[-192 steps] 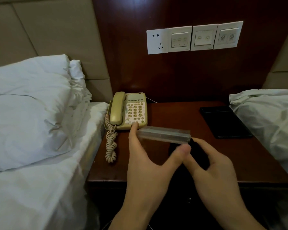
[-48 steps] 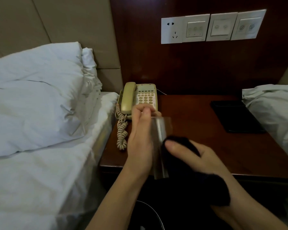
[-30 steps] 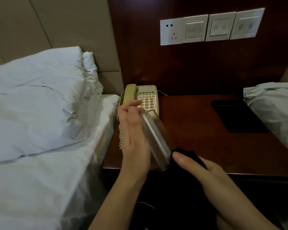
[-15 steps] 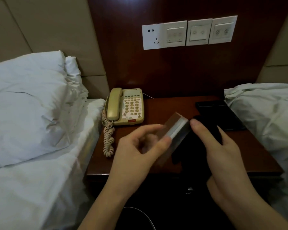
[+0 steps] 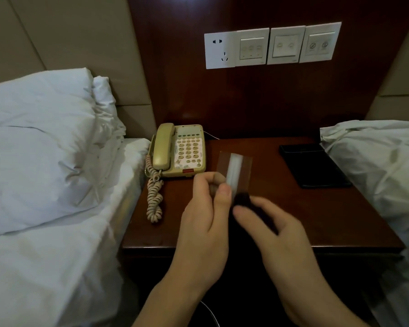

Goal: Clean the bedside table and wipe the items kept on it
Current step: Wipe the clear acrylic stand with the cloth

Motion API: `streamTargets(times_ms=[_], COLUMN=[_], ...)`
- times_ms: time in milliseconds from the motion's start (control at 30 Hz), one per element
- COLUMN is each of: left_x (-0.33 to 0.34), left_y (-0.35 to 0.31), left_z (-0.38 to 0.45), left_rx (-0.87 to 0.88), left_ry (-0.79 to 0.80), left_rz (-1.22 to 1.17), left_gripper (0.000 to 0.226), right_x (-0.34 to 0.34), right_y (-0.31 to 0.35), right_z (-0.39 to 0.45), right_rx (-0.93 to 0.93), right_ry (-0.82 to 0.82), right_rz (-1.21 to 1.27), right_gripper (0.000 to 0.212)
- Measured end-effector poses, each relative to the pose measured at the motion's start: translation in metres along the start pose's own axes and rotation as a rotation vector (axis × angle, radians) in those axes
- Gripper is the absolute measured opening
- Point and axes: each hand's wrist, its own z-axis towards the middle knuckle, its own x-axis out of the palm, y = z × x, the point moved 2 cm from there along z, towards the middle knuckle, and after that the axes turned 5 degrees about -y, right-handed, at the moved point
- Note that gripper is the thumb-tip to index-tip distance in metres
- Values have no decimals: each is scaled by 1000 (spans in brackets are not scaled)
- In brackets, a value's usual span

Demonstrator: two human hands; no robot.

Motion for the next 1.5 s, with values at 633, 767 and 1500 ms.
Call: streamTargets(times_ms=[633, 767, 1500], left_x=[6, 8, 17], left_y=[4, -2, 18], left_z=[11, 11, 19], left_rx=[-26, -15, -742], left_ry=[44, 113, -27], left_rz=[-117, -105, -601], left_gripper=[10, 11, 53], right_x=[-1, -17, -50], right_y=[-3, 14, 13], right_z=[0, 12, 26], right_rx=[-81, -169, 4], right_ry=[-47, -167, -151], right_rz=[-56, -40, 127], right_gripper=[16, 16, 21])
